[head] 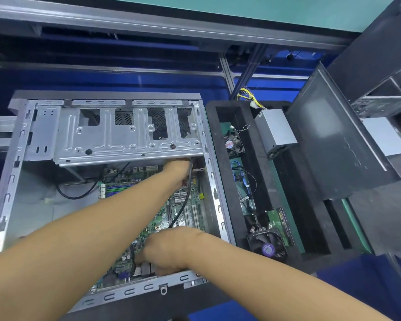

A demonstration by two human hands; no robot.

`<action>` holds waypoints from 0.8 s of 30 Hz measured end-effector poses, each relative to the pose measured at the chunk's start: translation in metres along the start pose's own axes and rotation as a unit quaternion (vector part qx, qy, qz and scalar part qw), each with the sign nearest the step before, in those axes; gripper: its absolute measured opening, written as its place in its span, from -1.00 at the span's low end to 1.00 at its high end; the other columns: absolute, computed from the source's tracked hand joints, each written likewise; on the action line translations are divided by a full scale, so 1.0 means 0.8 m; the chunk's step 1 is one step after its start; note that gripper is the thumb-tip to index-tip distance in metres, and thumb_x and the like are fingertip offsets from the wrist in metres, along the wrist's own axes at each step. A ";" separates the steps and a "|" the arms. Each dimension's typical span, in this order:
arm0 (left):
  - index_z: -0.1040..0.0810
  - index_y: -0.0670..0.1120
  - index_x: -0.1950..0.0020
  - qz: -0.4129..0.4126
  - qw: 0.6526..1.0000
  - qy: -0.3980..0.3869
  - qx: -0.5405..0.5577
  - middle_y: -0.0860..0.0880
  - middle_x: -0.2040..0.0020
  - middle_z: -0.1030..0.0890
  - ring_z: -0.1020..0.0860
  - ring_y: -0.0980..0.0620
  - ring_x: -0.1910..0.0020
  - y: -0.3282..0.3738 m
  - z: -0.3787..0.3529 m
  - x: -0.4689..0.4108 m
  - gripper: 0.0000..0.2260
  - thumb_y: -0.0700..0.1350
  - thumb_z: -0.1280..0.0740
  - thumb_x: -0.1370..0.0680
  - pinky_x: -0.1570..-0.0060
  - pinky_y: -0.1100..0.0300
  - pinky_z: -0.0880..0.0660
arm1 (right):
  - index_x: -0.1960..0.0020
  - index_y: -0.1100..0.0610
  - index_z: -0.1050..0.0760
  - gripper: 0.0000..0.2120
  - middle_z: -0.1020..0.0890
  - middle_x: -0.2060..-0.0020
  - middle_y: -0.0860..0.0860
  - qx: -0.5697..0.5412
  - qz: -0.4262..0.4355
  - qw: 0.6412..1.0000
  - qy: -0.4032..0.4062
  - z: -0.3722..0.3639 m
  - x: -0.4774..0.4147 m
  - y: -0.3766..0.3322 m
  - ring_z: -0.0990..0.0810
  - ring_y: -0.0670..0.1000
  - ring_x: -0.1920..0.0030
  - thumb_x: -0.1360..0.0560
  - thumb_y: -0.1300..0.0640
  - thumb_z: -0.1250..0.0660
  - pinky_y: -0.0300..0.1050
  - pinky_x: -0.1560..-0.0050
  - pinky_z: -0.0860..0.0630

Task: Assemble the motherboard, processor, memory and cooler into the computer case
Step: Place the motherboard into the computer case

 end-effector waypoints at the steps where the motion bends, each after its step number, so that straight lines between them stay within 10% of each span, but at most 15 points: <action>1: -0.26 -0.09 0.30 -0.007 0.999 -0.005 0.036 0.00 0.27 -0.31 -0.28 0.10 0.31 0.002 -0.001 0.001 -0.69 -0.26 -0.07 -0.65 0.25 0.28 -0.38 | -0.49 0.06 -0.38 -0.56 -0.57 -0.20 0.13 -0.001 -0.002 1.000 0.004 0.001 0.000 0.001 -0.52 0.16 0.03 -0.63 0.25 -0.22 -0.17 0.37 -0.27; 7: -0.54 -0.16 0.13 -0.067 0.967 -0.110 0.218 -0.07 0.19 -0.64 -0.59 0.02 0.24 0.019 0.001 0.013 -0.81 -0.18 -0.23 -0.64 0.06 0.12 -0.57 | -0.50 0.08 -0.37 -0.56 -0.55 -0.25 0.17 0.005 -0.010 1.000 0.010 0.002 0.002 0.001 -0.56 0.21 -0.20 -0.63 0.22 -0.27 -0.05 0.15 -0.35; 12: -0.54 -0.12 -0.03 -0.060 0.988 -0.140 0.031 -0.04 -0.05 -0.66 -0.61 0.08 -0.06 -0.001 0.003 0.007 -0.85 -0.19 -0.18 -0.65 -0.39 -0.05 -0.33 | -0.51 0.09 -0.36 -0.55 -0.54 -0.28 0.17 0.015 -0.005 1.000 0.000 0.000 0.003 0.001 -0.55 0.22 -0.24 -0.64 0.23 -0.27 -0.04 0.12 -0.36; 16: -0.60 -0.12 -0.13 -0.037 0.974 -0.164 -0.150 -0.07 -0.04 -0.67 -0.57 -0.06 -0.11 -0.005 0.009 0.008 -0.66 0.12 -0.31 -0.57 -0.19 0.08 -0.43 | -0.50 0.09 -0.37 -0.55 -0.56 -0.24 0.18 0.007 -0.003 1.000 -0.011 -0.003 0.000 0.004 -0.57 0.23 -0.19 -0.62 0.18 -0.32 0.00 0.09 -0.49; 24: -0.52 -0.01 0.13 -0.040 0.964 -0.195 -0.175 0.08 0.10 -0.64 -0.59 0.11 0.08 0.004 -0.001 0.017 -0.72 0.00 -0.10 -0.68 -0.09 0.16 -0.39 | -0.47 0.09 -0.40 -0.56 -0.58 -0.17 0.20 0.002 0.000 1.000 -0.018 -0.006 -0.002 0.003 -0.59 0.24 -0.13 -0.61 0.18 -0.34 0.16 -0.01 -0.60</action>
Point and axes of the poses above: each hand's wrist, its own x-axis away from the middle knuckle, its own z-axis out of the back of the hand, y = z × x, the point moved 6 cm from there along -x, towards the middle knuckle
